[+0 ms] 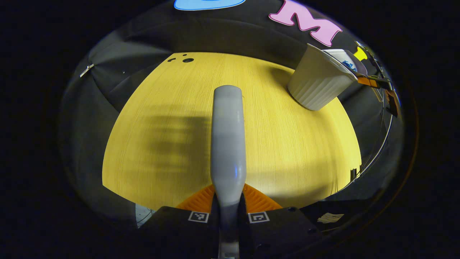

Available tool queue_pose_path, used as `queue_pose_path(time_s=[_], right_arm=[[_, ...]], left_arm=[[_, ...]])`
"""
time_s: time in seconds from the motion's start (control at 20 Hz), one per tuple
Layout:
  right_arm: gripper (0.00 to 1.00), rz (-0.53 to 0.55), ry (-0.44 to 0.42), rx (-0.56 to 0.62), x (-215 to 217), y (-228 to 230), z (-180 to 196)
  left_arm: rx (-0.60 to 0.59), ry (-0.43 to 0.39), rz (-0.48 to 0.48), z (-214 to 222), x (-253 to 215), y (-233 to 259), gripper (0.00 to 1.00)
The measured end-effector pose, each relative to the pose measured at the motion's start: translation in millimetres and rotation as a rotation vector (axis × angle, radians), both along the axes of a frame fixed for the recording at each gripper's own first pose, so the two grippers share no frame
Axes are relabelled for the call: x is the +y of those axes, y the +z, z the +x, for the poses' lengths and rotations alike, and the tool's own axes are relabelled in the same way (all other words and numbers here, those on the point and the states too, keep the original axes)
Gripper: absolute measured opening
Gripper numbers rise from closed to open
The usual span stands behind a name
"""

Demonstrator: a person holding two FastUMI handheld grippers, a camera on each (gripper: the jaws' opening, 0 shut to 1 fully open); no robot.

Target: Pick up the small broom and dustpan from the desktop, sweep the trash into the dustpan with the broom, and then empty the trash into the garbage bin.

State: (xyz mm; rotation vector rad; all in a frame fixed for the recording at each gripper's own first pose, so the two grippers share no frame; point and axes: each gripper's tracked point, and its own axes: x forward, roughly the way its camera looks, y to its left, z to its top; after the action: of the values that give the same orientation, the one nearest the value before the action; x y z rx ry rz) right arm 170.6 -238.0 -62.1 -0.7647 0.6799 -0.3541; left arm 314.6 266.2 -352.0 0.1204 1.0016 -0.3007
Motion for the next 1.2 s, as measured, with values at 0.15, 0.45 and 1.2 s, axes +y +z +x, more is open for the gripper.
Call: queue_pose_path(time_s=[0.15, 0.45, 1.2], right_arm=[[0.33, -0.148, 0.034, -0.009, -1.4, 2.0, 2.8], [0.32, -0.338, 0.048, -0.028, -2.7, 7.4, 5.7], [0.33, -0.858, 0.145, 0.011, 6.7, 45.8, 7.7]], left_arm=[[0.003, -0.017, 0.003, 1.2, -0.9, -0.9, 0.25], [0.020, -0.067, 0.018, 2.7, -5.2, -8.9, 0.25], [0.047, -0.141, 0.071, -3.4, 0.8, -27.2, 0.25]])
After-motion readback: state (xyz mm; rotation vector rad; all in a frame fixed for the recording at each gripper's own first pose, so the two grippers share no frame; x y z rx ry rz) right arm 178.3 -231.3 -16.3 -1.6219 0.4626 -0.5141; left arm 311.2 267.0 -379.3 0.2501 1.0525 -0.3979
